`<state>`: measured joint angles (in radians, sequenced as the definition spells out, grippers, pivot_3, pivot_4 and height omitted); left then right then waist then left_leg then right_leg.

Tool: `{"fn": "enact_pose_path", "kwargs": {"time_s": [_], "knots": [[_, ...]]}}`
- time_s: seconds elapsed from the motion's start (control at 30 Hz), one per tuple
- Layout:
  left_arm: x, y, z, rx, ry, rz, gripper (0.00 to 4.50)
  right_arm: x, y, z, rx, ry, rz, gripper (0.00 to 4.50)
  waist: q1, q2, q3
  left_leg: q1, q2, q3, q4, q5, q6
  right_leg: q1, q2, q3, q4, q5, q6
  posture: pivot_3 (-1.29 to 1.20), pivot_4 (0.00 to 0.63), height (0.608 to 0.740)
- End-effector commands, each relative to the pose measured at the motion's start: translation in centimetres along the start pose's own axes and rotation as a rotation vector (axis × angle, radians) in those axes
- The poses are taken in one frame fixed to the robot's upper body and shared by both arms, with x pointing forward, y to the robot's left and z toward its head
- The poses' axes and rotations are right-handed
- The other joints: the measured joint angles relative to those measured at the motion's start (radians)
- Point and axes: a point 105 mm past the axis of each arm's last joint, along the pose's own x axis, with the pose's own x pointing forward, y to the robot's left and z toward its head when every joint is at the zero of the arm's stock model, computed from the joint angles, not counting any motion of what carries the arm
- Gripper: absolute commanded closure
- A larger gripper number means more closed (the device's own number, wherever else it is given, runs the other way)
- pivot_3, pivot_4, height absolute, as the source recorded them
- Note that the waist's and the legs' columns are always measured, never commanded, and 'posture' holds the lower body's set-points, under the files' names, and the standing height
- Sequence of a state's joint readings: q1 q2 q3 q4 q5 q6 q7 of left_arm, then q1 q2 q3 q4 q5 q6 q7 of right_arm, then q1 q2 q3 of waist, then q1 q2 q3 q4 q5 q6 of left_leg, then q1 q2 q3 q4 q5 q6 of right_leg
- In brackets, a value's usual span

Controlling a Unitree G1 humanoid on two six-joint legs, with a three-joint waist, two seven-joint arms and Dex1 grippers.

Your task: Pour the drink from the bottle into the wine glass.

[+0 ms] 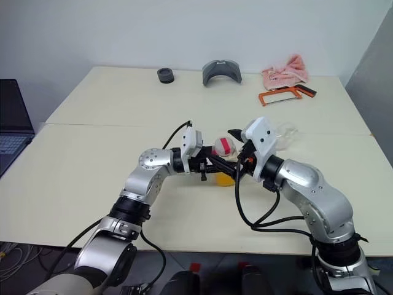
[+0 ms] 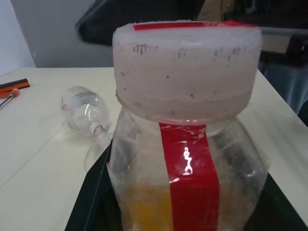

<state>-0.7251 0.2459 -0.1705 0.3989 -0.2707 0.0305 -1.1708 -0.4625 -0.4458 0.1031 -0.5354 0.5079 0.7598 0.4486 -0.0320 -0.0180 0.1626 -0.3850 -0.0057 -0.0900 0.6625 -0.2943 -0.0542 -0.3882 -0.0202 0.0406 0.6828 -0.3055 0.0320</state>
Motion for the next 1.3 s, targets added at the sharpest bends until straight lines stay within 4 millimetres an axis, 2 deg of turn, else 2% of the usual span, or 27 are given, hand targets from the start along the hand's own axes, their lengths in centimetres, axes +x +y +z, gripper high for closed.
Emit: {"fn": "enact_pose_path", "kwargs": {"time_s": [0.03,0.07,0.17,0.3,0.33,0.43,0.53,0.6,0.67,0.73,0.8,0.87,0.93,0.97,1.03,1.1,1.17,1.3], "knots": [[0.2,-0.1,1.3,0.057,-0.033,-0.017,2.71,0.3,-0.2,1.2,-0.027,-0.054,-0.019,0.0,0.0,0.0,0.0,0.0,0.0,0.0,0.0,0.0,0.0,0.0,0.0,0.0,0.0,0.0,0.0,0.0,0.15,0.74],[0.2,-0.2,1.3,0.057,-0.033,-0.017,2.71,0.4,-0.3,1.2,-0.027,-0.055,-0.025,0.0,0.0,0.0,0.0,0.0,0.0,0.0,0.0,0.0,0.0,0.0,0.0,0.0,0.0,0.0,0.0,0.0,0.15,0.74],[0.2,-0.2,1.3,0.057,-0.031,-0.016,2.71,0.4,-0.5,1.4,-0.013,-0.083,-0.032,0.91,0.0,0.0,0.0,0.0,0.0,0.0,0.0,0.0,0.0,0.0,0.0,0.0,0.0,0.0,0.0,0.0,0.15,0.74],[0.0,-0.2,1.3,0.054,-0.031,-0.017,2.71,0.3,-0.3,1.3,-0.006,-0.086,-0.01,2.39,0.0,0.0,0.0,0.0,0.0,-0.001,0.0,0.0,0.0,0.0,0.0,0.0,0.0,0.0,0.0,0.0,0.15,0.74],[0.0,-0.2,1.3,0.053,-0.03,-0.019,2.71,0.3,-0.1,1.2,-0.009,-0.087,0.004,2.55,0.0,0.0,0.0,0.0,0.0,-0.001,0.0,0.0,0.0,0.0,0.0,0.0,0.0,0.0,0.0,0.0,0.15,0.74],[0.0,-0.3,1.4,0.04,-0.033,-0.03,2.71,0.5,0.7,1.7,-0.035,-0.127,0.129,2.54,0.0,0.0,0.0,0.0,0.0,-0.001,0.0,0.0,0.0,0.0,0.0,0.0,0.0,0.0,0.0,0.0,0.15,0.74],[-0.2,-1.0,1.7,0.015,-0.025,-0.116,2.71,0.6,1.6,1.7,-0.152,-0.08,0.41,2.54,-0.004,0.001,0.001,0.0,-0.002,0.0,0.0,0.0,0.0,0.0,0.0,0.0,0.0,0.0,0.0,0.0,0.15,0.74],[-0.4,-1.5,1.8,0.018,-0.005,-0.182,2.72,0.8,0.8,1.8,-0.173,-0.02,0.521,2.54,-0.009,0.001,0.001,0.001,-0.002,0.002,0.0,0.0,0.001,0.0,0.001,0.0,0.0,0.0,0.0,0.0,0.15,0.74],[-0.5,-1.7,1.9,0.029,0.009,-0.219,2.72,1.5,-0.5,2.5,-0.117,-0.004,0.531,2.54,-0.014,0.001,0.001,0.002,-0.001,0.001,0.0,0.0,0.001,0.0,0.002,0.0,0.001,0.0,0.0,0.0,0.15,0.74],[-0.5,-1.6,2.0,0.042,0.015,-0.217,2.72,1.1,-0.7,2.5,-0.083,0.031,0.581,2.54,-0.017,0.001,0.001,0.001,0.0,0.0,0.0,0.0,0.001,0.0,0.002,-0.001,0.001,0.0,0.0,0.0,0.15,0.74],[-0.4,-1.1,2.1,0.04,0.003,-0.179,2.72,1.2,-1.4,2.7,-0.073,0.002,0.516,2.54,-0.016,0.001,0.001,0.001,0.0,-0.002,0.0,0.0,0.0,0.0,0.0,-0.001,0.002,0.0,0.0,0.0,0.15,0.74],[-0.3,-0.5,2.3,0.025,-0.021,-0.129,2.72,1.2,-2.5,3.0,-0.087,-0.044,0.403,1.78,-0.016,0.001,0.001,-0.001,0.001,-0.004,0.001,0.0,0.0,0.0,-0.002,-0.002,0.001,0.0,0.0,0.0,0.15,0.74],[-0.2,0.2,2.5,0.006,-0.049,-0.071,2.72,0.2,-2.8,3.4,-0.092,-0.109,0.292,1.13,-0.01,0.001,0.001,-0.003,-0.001,-0.005,0.002,0.001,-0.001,-0.001,-0.004,-0.002,0.0,0.0,0.0,0.0,0.15,0.74],[-0.1,0.5,2.7,-0.002,-0.063,-0.042,2.72,-0.4,-2.8,3.8,-0.096,-0.145,0.229,0.8,-0.006,0.001,0.001,-0.005,-0.001,-0.005,0.003,0.001,-0.001,-0.001,-0.004,-0.003,0.0,0.0,0.0,0.0,0.15,0.74],[-0.1,0.8,2.7,-0.002,-0.066,-0.018,2.72,-1.3,-1.6,4.1,-0.092,-0.174,0.192,0.08,0.0,0.001,0.001,-0.009,-0.001,-0.008,0.004,0.001,-0.002,-0.003,-0.004,-0.003,-0.001,0.0,0.0,0.0,0.15,0.74],[-0.2,1.2,2.7,0.002,-0.062,-0.003,2.72,-1.7,-0.2,3.7,-0.081,-0.169,0.155,0.06,0.0,0.001,0.001,-0.011,-0.001,-0.008,0.004,0.001,-0.002,-0.006,-0.004,-0.003,0.0,0.0,0.0,0.0,0.15,0.74],[-0.1,1.6,2.7,0.01,-0.06,0.014,2.72,-1.5,0.2,3.3,-0.09,-0.174,0.047,0.06,-0.003,0.001,0.001,-0.012,-0.001,-0.008,0.004,0.001,-0.002,-0.008,-0.004,-0.003,0.002,0.0,0.0,0.0,0.15,0.74],[0.1,2.0,2.7,0.02,-0.056,0.019,2.72,-0.5,-0.6,2.8,-0.097,-0.176,-0.173,0.06,-0.005,0.001,0.001,-0.012,-0.002,-0.006,0.005,0.002,-0.001,-0.012,-0.003,-0.001,0.011,0.0,0.0,0.0,0.15,0.74]]}}
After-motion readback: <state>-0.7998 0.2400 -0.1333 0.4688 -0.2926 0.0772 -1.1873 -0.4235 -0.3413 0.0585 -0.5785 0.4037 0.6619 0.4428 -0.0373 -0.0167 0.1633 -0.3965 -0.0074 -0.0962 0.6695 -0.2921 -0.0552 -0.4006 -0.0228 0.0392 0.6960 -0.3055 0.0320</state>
